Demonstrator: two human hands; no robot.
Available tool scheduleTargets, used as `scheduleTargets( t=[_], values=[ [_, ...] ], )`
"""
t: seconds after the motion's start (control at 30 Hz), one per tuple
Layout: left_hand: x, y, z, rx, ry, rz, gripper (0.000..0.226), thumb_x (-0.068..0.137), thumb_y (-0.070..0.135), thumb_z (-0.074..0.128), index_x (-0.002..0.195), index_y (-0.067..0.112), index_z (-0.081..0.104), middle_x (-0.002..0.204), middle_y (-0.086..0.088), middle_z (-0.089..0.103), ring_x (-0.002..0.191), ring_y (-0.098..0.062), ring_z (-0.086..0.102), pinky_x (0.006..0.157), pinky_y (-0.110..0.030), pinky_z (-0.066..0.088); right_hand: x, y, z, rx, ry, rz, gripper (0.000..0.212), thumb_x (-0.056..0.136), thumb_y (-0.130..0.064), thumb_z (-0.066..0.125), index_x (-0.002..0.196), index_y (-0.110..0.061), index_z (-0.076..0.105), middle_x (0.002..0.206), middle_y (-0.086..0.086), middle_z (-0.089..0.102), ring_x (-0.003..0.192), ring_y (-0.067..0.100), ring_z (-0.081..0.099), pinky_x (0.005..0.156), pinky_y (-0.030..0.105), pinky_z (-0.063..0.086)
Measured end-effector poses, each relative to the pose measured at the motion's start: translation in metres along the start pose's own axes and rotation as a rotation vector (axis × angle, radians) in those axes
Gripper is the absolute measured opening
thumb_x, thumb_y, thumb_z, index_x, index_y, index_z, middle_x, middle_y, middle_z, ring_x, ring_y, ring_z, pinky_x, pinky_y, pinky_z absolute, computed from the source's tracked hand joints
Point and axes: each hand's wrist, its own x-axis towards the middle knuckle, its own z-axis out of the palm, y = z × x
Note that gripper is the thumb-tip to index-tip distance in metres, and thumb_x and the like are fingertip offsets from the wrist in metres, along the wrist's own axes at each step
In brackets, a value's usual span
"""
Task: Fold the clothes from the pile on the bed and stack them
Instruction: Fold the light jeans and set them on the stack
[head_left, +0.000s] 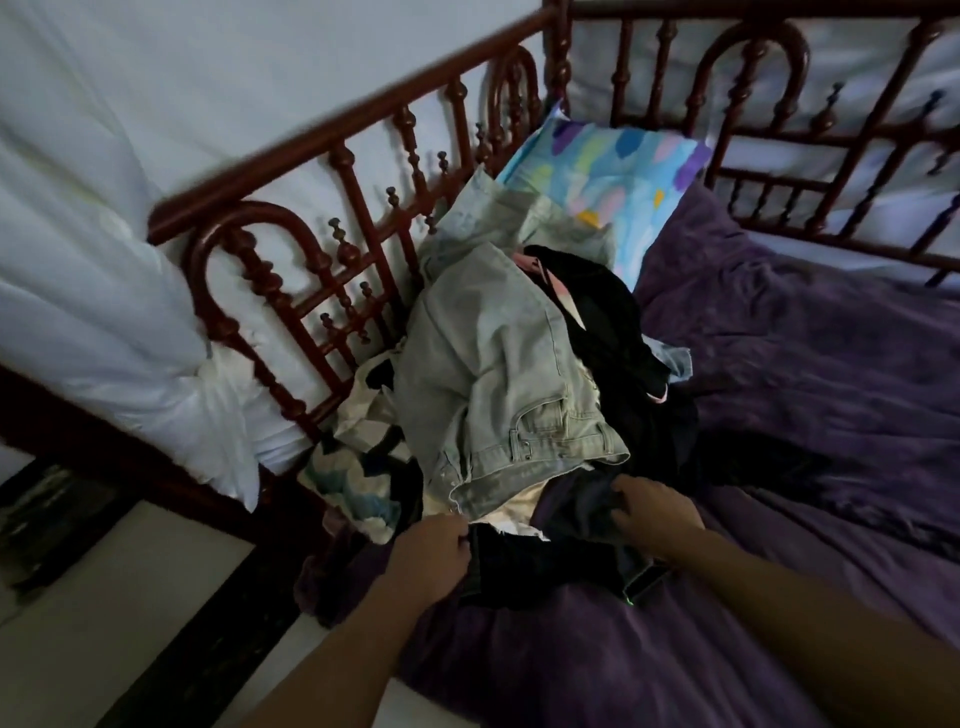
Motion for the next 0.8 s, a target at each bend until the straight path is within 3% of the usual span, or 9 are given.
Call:
scheduleTargets(
  t=[0.17, 0.27, 0.33, 0.4, 0.5, 0.6, 0.73, 0.8],
  values=[
    [0.111, -0.005, -0.014, 0.089, -0.041, 0.255, 0.015, 0.096, 0.024, 0.042, 0.095, 0.017, 0.055, 0.096, -0.002, 0.057, 0.09, -0.022, 0.058, 0.072, -0.031, 0.04, 0.08, -0.005, 0.004, 0.216, 0.102, 0.318, 0.059, 0.088, -0.03, 0.055, 0.142, -0.022, 0.032, 0.131, 0.01, 0.049, 0.115, 0.032, 0.054, 0.085, 0.039, 0.045],
    [0.162, -0.009, -0.021, 0.138, -0.01, 0.386, 0.021, 0.094, 0.025, 0.045, 0.109, 0.019, 0.058, 0.107, -0.002, 0.055, 0.101, -0.021, 0.055, 0.082, -0.036, 0.044, 0.123, -0.009, 0.012, 0.376, 0.124, 0.541, 0.056, 0.093, -0.033, 0.051, 0.144, -0.022, 0.031, 0.134, 0.012, 0.047, 0.119, 0.034, 0.05, 0.089, 0.042, 0.044],
    [0.188, -0.009, -0.023, 0.151, 0.033, 0.491, 0.025, 0.091, 0.023, 0.047, 0.114, 0.018, 0.057, 0.115, -0.001, 0.051, 0.11, -0.021, 0.048, 0.089, -0.036, 0.043, 0.139, -0.014, 0.024, 0.536, 0.131, 0.628, 0.036, 0.092, -0.029, 0.053, 0.126, -0.019, 0.053, 0.118, 0.012, 0.059, 0.109, 0.033, 0.056, 0.081, 0.036, 0.045],
    [0.21, -0.003, -0.026, 0.159, 0.073, 0.591, 0.031, 0.09, 0.021, 0.049, 0.12, 0.018, 0.054, 0.127, -0.003, 0.045, 0.119, -0.023, 0.041, 0.094, -0.038, 0.041, 0.143, -0.02, 0.028, 0.771, 0.217, 0.666, 0.011, 0.087, -0.02, 0.059, 0.094, -0.015, 0.065, 0.088, 0.009, 0.064, 0.09, 0.029, 0.061, 0.069, 0.029, 0.043],
    [0.232, 0.013, -0.035, 0.17, 0.078, 0.672, 0.056, 0.088, 0.028, 0.057, 0.14, 0.024, 0.036, 0.148, -0.004, 0.03, 0.133, -0.026, 0.029, 0.105, -0.042, 0.033, 0.129, -0.026, 0.005, 1.225, 0.387, 0.716, 0.01, 0.084, -0.014, 0.062, 0.077, -0.008, 0.067, 0.07, 0.005, 0.061, 0.071, 0.022, 0.056, 0.067, 0.031, 0.044],
    [0.246, 0.04, -0.052, 0.268, 0.076, 0.729, 0.076, 0.082, 0.045, 0.065, 0.145, 0.032, 0.024, 0.151, -0.001, 0.029, 0.137, -0.025, 0.024, 0.107, -0.045, 0.029, 0.097, -0.03, -0.042, 1.628, 0.377, 0.578, 0.008, 0.083, -0.01, 0.061, 0.079, -0.006, 0.067, 0.071, 0.008, 0.061, 0.068, 0.02, 0.056, 0.063, 0.031, 0.044],
    [0.248, 0.081, -0.095, 0.116, 0.12, 0.845, 0.035, 0.083, 0.032, 0.067, 0.116, 0.024, 0.059, 0.116, 0.002, 0.061, 0.113, -0.023, 0.052, 0.089, -0.037, 0.038, 0.057, -0.04, -0.097, 1.813, 0.345, 0.32, 0.019, 0.09, -0.01, 0.057, 0.102, 0.002, 0.063, 0.089, 0.016, 0.064, 0.08, 0.024, 0.061, 0.068, 0.033, 0.05],
    [0.24, 0.088, -0.126, -0.017, 0.13, 0.905, 0.023, 0.078, 0.022, 0.072, 0.098, 0.017, 0.063, 0.098, -0.003, 0.066, 0.095, -0.027, 0.059, 0.075, -0.034, 0.041, 0.04, -0.048, -0.114, 1.822, 0.389, 0.181, 0.023, 0.087, -0.014, 0.065, 0.107, -0.002, 0.064, 0.095, 0.015, 0.069, 0.085, 0.023, 0.067, 0.071, 0.032, 0.054]
  ],
)
